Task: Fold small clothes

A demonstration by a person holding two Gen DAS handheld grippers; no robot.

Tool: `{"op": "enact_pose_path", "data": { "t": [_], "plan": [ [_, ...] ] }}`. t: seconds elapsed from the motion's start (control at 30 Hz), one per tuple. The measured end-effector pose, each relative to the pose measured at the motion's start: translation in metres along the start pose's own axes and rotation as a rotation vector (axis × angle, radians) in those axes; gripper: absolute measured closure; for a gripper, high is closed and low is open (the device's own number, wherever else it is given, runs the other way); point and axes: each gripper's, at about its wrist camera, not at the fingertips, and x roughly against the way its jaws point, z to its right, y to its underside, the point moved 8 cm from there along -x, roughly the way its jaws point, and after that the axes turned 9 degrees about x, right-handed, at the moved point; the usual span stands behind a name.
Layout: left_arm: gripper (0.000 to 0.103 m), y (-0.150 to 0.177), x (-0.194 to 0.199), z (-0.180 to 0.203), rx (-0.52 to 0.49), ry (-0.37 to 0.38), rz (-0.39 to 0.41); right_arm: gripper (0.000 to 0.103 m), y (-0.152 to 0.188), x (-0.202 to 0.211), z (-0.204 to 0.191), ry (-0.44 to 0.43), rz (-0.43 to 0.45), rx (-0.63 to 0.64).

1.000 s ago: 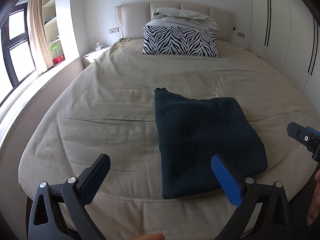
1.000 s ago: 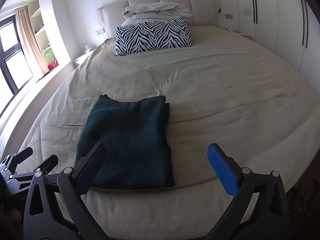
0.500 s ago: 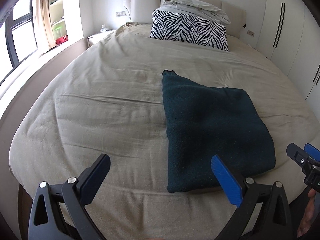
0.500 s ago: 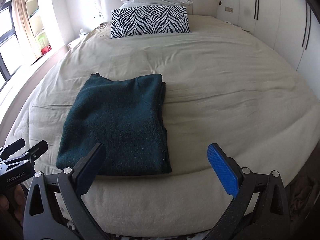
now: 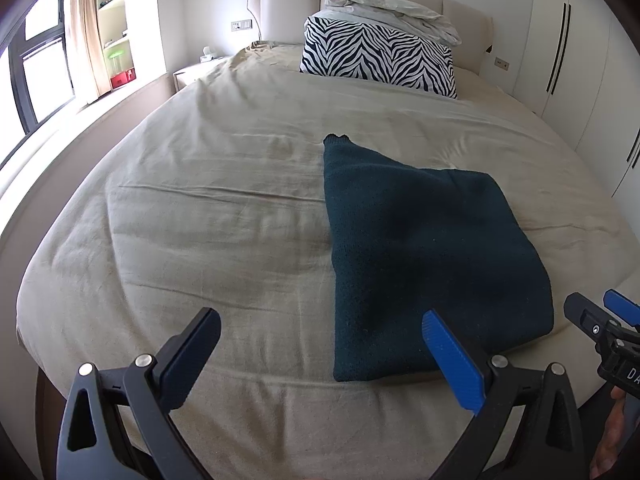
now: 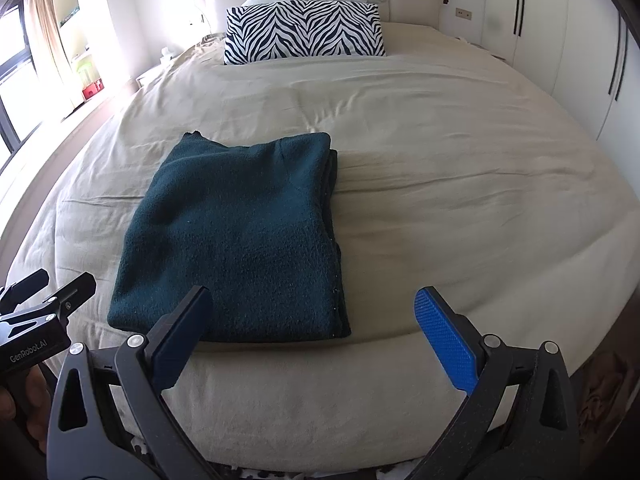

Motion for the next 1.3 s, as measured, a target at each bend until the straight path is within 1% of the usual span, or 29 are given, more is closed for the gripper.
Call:
{"op": "enact_pose_path", "data": {
  "t": [1.3],
  "plan": [
    [0.0,0.0036,-0.0021,0.001,0.001,-0.003,-0.005,0.0,0.0055,-0.0059,-0.0032,0.005,-0.018,-0.007]
  ]
}}
